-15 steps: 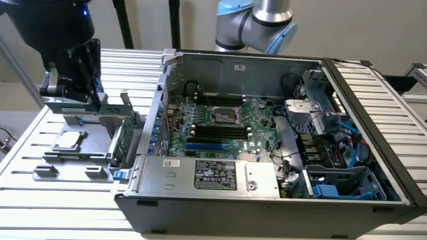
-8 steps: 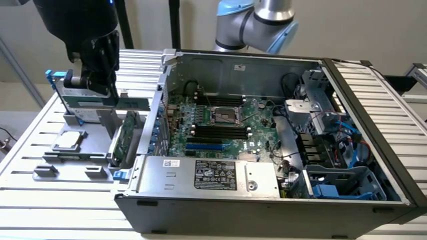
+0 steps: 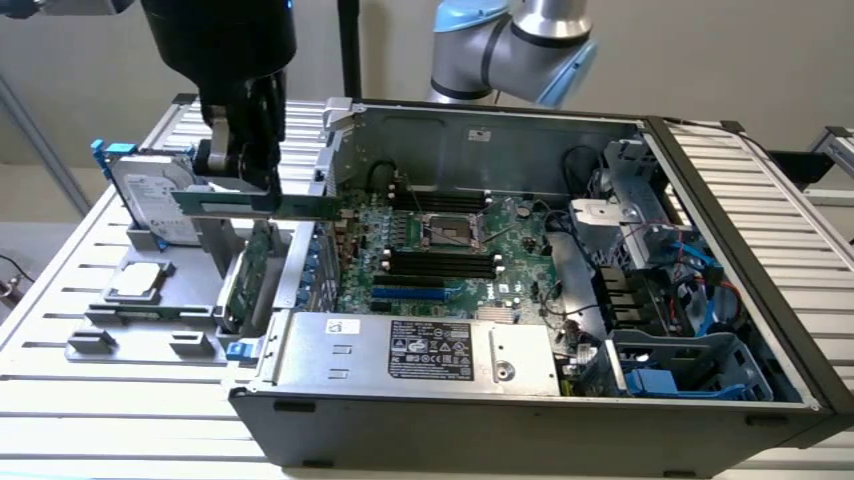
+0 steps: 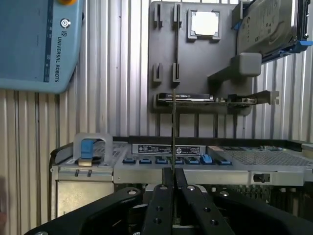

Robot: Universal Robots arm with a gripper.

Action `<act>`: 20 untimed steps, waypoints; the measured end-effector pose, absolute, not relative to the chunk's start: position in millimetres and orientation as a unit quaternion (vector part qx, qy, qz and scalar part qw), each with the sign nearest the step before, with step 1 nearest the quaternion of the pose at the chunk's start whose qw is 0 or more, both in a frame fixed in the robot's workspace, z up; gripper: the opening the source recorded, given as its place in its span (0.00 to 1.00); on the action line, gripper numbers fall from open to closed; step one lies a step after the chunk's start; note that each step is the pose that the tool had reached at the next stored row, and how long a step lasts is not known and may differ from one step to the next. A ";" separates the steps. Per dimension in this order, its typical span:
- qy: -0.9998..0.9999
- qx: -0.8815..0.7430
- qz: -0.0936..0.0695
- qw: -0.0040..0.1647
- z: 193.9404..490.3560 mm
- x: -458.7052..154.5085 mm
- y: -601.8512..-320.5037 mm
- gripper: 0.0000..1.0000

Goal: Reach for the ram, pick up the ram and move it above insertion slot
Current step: 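Pick up the ram and move it above insertion slot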

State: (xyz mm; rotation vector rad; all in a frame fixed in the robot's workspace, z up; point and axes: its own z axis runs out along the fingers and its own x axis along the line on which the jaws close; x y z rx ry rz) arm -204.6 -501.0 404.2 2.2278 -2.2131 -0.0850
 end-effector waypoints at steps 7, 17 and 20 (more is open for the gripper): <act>-0.705 0.709 -0.027 0.000 404.2 -174.2 -499.2 0.13; -0.705 0.709 -0.027 0.000 404.2 -130.5 -493.4 0.13; -0.704 0.709 -0.027 0.000 404.2 -120.4 -488.8 0.13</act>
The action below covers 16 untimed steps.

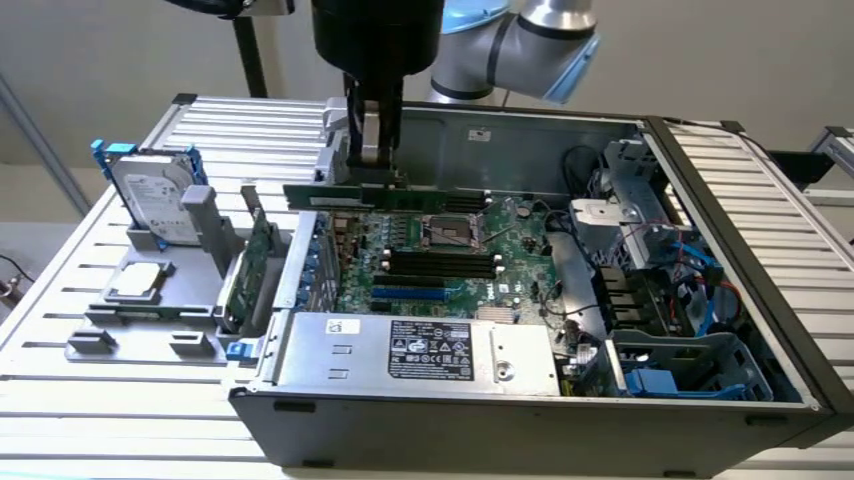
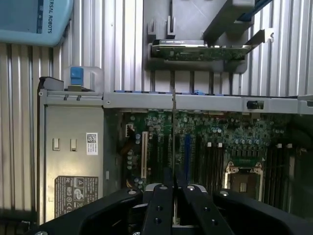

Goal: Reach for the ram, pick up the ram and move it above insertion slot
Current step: 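Pick up the ram and move it above insertion slot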

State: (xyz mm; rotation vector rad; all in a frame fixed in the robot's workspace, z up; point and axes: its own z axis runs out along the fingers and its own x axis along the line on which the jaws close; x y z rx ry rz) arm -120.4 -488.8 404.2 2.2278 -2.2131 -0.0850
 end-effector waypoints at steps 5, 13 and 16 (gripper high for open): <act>-0.705 0.709 -0.027 0.000 404.2 -105.7 -479.5 0.13; -0.705 0.709 -0.027 0.000 404.2 -81.5 -464.0 0.13; -0.705 0.709 -0.027 0.000 404.2 -73.4 -456.5 0.13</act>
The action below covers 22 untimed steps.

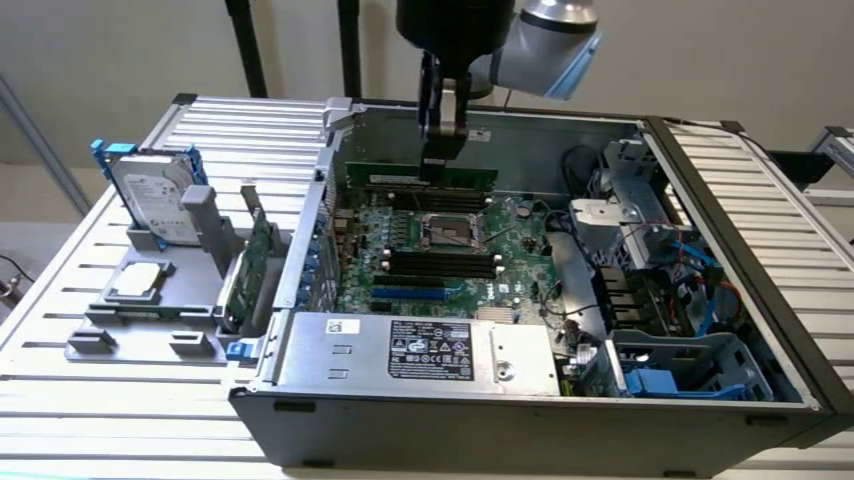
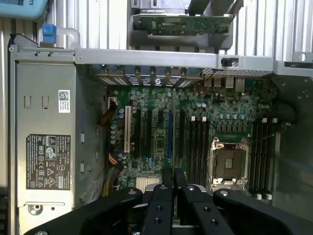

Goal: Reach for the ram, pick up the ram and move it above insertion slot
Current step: 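Pick up the ram and move it above insertion slot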

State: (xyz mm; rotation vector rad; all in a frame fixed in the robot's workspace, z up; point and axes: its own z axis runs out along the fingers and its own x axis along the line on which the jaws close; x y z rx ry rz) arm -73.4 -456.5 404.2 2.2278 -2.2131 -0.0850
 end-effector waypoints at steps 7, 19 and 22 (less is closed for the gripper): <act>-0.707 0.707 -0.027 0.000 402.8 -64.2 -441.6 0.13; -0.720 0.693 -0.027 0.000 400.0 -56.6 -439.3 0.13; -0.720 0.693 -0.027 0.000 400.0 -56.7 -439.3 0.13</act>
